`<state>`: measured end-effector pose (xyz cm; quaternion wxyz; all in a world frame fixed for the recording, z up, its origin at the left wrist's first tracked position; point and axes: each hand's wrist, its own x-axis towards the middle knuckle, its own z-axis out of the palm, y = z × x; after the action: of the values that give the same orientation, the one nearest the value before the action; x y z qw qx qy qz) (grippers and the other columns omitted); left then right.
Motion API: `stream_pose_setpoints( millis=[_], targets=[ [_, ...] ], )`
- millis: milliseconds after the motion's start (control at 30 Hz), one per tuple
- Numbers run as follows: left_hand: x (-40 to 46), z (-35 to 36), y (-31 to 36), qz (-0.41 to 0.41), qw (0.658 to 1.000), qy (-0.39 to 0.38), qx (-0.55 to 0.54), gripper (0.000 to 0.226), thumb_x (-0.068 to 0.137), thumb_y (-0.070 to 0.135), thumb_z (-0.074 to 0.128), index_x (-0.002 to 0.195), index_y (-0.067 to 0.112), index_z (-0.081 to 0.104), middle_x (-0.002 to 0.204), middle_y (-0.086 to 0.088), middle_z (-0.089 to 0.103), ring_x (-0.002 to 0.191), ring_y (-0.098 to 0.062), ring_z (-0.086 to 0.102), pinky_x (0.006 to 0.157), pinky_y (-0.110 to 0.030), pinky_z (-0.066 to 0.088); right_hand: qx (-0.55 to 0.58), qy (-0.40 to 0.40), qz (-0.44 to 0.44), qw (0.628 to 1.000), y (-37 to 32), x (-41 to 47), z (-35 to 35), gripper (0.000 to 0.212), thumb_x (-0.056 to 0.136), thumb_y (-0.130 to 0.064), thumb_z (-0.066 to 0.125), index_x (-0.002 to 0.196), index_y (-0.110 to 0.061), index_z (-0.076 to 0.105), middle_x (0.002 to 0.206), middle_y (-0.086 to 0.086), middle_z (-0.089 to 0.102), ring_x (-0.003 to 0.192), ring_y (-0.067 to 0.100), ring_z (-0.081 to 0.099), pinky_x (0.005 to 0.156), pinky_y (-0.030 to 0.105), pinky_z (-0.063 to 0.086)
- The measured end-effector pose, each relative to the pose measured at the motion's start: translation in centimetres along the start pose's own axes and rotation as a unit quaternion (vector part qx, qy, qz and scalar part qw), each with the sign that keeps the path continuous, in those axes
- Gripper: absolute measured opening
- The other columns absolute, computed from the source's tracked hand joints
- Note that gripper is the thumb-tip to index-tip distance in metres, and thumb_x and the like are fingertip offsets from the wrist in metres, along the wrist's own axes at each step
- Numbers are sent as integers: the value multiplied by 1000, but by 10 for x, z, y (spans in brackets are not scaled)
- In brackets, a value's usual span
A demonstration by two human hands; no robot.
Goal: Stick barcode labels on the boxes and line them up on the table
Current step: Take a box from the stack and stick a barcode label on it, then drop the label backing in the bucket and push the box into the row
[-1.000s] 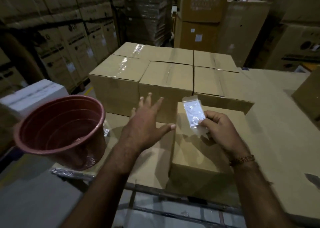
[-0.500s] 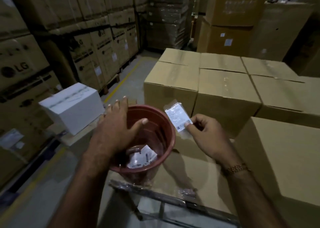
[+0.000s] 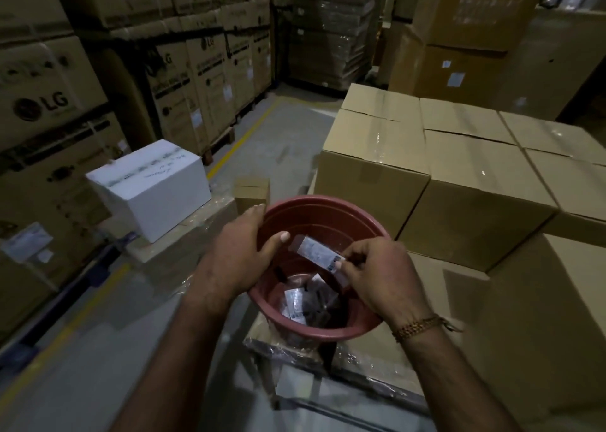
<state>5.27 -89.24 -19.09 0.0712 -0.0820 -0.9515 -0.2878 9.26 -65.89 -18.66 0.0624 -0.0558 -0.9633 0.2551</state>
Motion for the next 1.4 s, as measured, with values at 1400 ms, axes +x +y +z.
stream_pose_setpoints(
  millis=[1400],
  targets=[
    [7,7,39,59,998,16,15,67,103,47,58,161,20,39,164,-1,44,148,-21,42,121,-40,38,-12,21,-22,999,13,24,-25,13,97,-37,72,103,-27,78,96,-10,73,89,11,67,80,34,60]
  ],
)
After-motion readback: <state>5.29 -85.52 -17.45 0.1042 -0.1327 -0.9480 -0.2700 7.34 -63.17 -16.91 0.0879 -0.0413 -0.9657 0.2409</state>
